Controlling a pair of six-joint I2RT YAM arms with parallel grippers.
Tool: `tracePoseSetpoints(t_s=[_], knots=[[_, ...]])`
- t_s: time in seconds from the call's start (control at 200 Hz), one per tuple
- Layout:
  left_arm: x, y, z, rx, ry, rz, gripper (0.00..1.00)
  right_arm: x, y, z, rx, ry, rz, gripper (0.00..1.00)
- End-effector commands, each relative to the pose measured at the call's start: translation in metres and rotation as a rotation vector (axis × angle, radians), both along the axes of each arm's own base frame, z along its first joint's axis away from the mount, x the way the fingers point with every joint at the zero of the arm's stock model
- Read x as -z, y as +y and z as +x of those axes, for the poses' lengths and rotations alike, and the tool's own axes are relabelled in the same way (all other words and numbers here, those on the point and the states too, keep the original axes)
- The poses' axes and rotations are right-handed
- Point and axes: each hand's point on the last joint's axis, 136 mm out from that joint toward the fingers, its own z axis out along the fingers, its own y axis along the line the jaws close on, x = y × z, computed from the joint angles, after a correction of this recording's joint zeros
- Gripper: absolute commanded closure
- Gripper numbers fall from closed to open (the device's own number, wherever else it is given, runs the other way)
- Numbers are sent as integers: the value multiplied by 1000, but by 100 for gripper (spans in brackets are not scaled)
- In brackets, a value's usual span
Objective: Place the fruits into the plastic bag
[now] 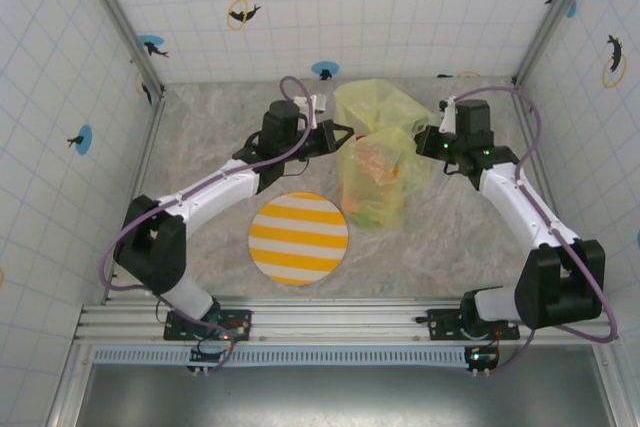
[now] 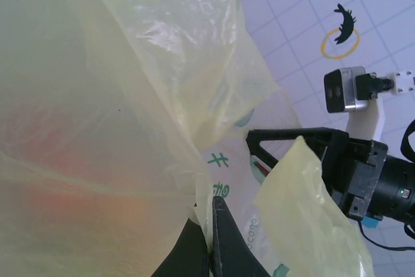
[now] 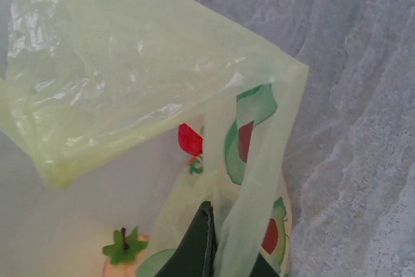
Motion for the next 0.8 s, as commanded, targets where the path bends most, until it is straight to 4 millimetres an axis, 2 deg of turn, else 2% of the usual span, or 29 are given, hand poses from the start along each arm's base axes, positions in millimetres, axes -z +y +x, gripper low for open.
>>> tracePoseSetpoints(t_s=[0.0, 0.185, 0.285, 0.42, 0.51, 0.616, 0.676, 0.796], knots=[[-49, -6, -15, 48, -24, -108, 100, -44, 2, 2, -29, -84, -17, 91], [-88, -2, -43, 86, -45, -203, 100, -59, 4, -11, -48, -55, -14, 90], [-98, 3, -49, 82, -57, -223, 100, -66, 7, -16, -60, -43, 14, 90], [-102, 4, -51, 79, -53, -235, 100, -79, 15, -18, -69, -50, 57, 90], [-94, 2, -45, 65, -43, -217, 100, -88, 19, -17, -73, -66, 67, 90], [-72, 0, -31, 44, -14, -172, 100, -91, 20, -12, -68, -81, 69, 90], [-56, 0, -22, 29, 10, -149, 100, -84, 19, -8, -58, -74, 63, 90], [-20, 5, -3, -17, 59, -97, 100, -58, 18, 0, -50, -31, 32, 91]])
